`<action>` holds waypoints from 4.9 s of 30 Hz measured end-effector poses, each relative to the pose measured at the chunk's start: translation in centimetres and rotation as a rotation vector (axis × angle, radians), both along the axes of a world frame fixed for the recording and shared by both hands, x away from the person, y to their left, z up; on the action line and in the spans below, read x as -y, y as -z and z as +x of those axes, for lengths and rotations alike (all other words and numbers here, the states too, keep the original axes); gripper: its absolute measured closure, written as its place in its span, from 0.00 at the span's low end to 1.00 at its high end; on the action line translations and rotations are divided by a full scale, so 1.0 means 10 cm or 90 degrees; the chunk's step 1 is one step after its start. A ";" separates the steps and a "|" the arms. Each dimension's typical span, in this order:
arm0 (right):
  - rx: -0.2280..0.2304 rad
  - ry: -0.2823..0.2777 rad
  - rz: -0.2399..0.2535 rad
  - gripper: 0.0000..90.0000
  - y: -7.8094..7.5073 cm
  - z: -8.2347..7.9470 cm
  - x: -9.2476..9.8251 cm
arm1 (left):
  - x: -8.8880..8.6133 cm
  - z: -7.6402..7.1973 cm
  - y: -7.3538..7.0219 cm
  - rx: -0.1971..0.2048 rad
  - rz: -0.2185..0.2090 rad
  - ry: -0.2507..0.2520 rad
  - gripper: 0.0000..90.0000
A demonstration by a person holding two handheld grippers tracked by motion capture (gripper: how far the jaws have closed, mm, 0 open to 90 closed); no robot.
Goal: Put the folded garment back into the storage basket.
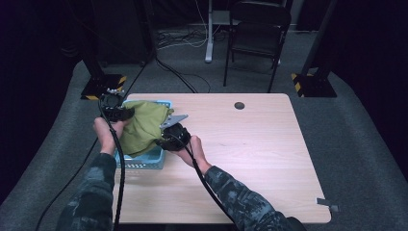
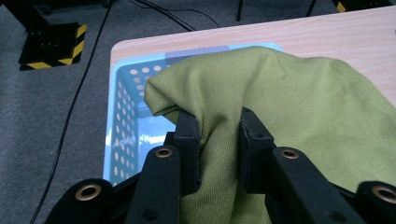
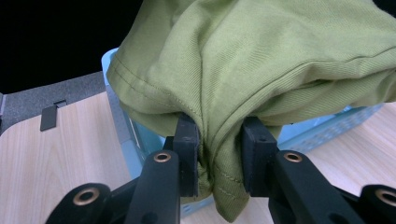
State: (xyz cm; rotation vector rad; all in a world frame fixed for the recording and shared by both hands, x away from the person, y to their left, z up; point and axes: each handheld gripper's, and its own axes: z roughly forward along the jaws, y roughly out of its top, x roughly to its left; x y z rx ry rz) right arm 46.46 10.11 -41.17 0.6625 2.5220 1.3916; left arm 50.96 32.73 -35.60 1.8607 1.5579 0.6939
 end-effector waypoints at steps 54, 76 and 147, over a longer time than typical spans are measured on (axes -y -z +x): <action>-0.073 0.090 -0.025 0.06 0.20 0.20 0.24 | 0.24 0.10 0.41 -0.062 -0.077 0.044 0.06; -0.075 0.204 -0.022 0.04 0.26 0.11 1.16 | 0.80 0.01 0.51 -0.065 -0.095 0.161 0.00; -0.089 0.425 -0.093 0.04 0.75 -0.78 3.02 | 1.59 -1.25 1.35 -0.098 -0.010 0.384 0.00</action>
